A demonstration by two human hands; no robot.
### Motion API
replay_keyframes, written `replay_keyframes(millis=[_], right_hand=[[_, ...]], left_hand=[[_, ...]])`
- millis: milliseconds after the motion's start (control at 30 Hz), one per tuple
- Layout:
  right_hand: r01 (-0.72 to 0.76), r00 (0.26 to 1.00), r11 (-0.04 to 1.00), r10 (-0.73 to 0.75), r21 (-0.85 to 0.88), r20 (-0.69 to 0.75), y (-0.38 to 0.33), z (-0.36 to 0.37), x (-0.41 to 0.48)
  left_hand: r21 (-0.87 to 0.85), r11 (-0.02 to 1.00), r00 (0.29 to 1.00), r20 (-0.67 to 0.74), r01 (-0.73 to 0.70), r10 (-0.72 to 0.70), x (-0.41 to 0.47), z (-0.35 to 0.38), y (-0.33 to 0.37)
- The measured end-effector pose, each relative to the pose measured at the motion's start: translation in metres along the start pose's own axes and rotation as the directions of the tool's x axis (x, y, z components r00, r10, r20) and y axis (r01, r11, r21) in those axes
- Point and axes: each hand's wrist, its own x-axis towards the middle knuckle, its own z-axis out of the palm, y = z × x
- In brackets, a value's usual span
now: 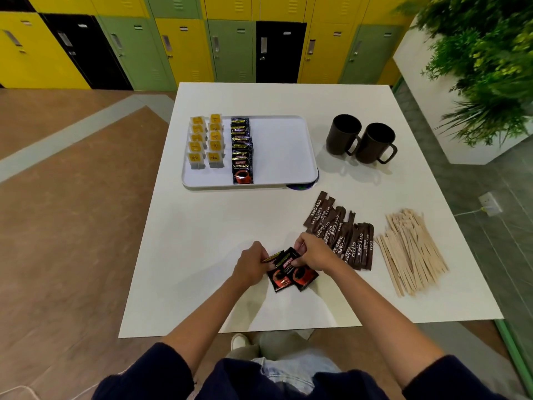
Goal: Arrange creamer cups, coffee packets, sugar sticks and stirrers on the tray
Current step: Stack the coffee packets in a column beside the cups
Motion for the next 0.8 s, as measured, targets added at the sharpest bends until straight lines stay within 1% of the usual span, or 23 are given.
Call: replay_keyframes(millis=[67, 133, 233, 333, 433, 500, 667, 800], right_hand=[[-0.004, 1.0, 0.997, 0.003, 0.074, 0.005, -0.005, -0.003, 0.003], [-0.001, 1.0, 0.994, 0.0, 0.109, 0.003, -0.011, -0.006, 0.008], [0.016, 1.0, 0.984, -0.013, 0.179, -0.02, -0.022, -0.01, 0.017], [0.033, 0.997, 0.972, -0.016, 0.235, -0.077, -0.034, -0.014, 0.027], [0.058, 0.993, 0.977, -0.036, 0.207, -0.109, -0.046, -0.018, 0.038], [0.069, 0.994, 0.978, -0.05, 0.197, -0.101, -0.055, -0.021, 0.044], [0.11, 0.992, 0.967, -0.093, 0.228, -0.086, -0.075, -0.028, 0.069], [0.121, 0.992, 0.953, -0.107, 0.278, -0.067, -0.095, -0.035, 0.095]], left_hand=[[-0.196, 0.98, 1.0, -0.005, 0.017, -0.019, 0.004, -0.009, 0.001], [-0.341, 0.94, 1.0, -0.001, 0.004, -0.005, 0.008, -0.018, 0.004], [-0.452, 0.891, 0.999, -0.033, -0.033, 0.02, 0.015, -0.031, 0.009], [-0.515, 0.854, 0.995, -0.096, -0.07, 0.024, 0.021, -0.04, 0.016], [-0.531, 0.84, 0.985, -0.173, -0.111, 0.02, 0.029, -0.046, 0.02], [-0.513, 0.847, 0.972, -0.232, -0.137, 0.017, 0.036, -0.051, 0.022], [-0.381, 0.905, 0.926, -0.376, -0.187, 0.033, 0.058, -0.07, 0.032], [-0.321, 0.917, 0.888, -0.455, -0.236, 0.069, 0.081, -0.091, 0.043]])
